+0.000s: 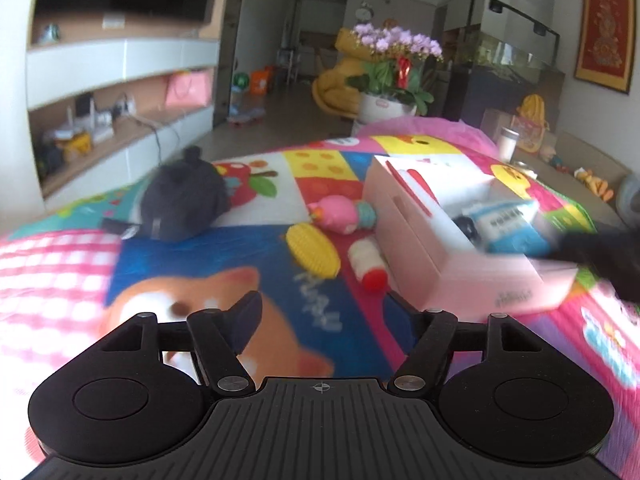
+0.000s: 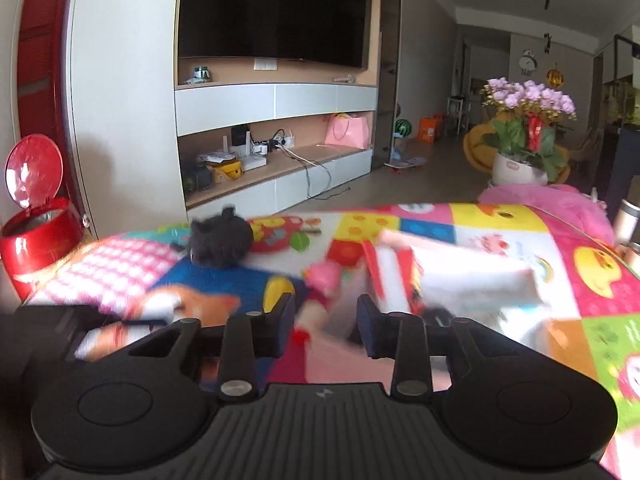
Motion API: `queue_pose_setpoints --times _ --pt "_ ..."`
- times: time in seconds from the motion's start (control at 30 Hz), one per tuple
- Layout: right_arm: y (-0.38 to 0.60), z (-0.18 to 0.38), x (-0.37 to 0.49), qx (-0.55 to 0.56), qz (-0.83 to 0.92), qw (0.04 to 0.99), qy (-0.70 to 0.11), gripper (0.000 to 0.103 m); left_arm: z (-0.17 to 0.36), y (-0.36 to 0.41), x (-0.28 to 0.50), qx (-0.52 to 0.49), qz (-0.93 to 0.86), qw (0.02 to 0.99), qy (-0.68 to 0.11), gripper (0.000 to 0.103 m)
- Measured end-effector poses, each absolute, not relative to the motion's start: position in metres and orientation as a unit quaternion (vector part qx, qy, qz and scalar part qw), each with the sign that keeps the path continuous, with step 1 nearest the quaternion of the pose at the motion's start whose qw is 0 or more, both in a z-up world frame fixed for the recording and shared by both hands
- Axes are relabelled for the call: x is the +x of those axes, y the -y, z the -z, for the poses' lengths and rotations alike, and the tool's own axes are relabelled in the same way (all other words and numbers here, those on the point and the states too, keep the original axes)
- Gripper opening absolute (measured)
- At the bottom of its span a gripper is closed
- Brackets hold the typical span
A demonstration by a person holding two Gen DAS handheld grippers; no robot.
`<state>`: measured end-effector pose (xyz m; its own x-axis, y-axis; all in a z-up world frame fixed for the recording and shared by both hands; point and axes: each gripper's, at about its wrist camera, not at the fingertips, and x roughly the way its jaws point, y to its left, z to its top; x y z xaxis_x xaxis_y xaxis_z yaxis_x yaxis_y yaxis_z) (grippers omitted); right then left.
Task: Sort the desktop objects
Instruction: 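Grasp the yellow corn toy on the mat with the left gripper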
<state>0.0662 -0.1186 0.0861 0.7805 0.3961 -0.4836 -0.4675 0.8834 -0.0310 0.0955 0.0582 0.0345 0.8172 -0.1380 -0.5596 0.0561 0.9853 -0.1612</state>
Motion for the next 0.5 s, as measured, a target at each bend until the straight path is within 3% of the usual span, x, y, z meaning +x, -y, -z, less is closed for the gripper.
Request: queue_pose_setpoints --times 0.13,0.33,0.4,0.5 --pt "0.152 -0.061 0.036 -0.067 -0.199 0.941 -0.266 0.043 -0.024 -0.056 0.144 -0.085 0.033 0.941 -0.325 0.057" --pt "0.191 -0.03 0.019 0.001 -0.155 0.935 -0.32 0.052 -0.013 -0.042 0.183 -0.055 0.018 0.939 -0.34 0.055" --pt "0.2 -0.023 0.016 0.02 -0.147 0.934 -0.326 0.055 -0.011 -0.038 0.188 -0.03 0.014 0.94 -0.34 0.04" --pt "0.205 -0.015 0.015 0.038 -0.135 0.935 -0.327 0.058 -0.011 -0.039 0.184 -0.011 0.013 0.94 -0.34 0.035"
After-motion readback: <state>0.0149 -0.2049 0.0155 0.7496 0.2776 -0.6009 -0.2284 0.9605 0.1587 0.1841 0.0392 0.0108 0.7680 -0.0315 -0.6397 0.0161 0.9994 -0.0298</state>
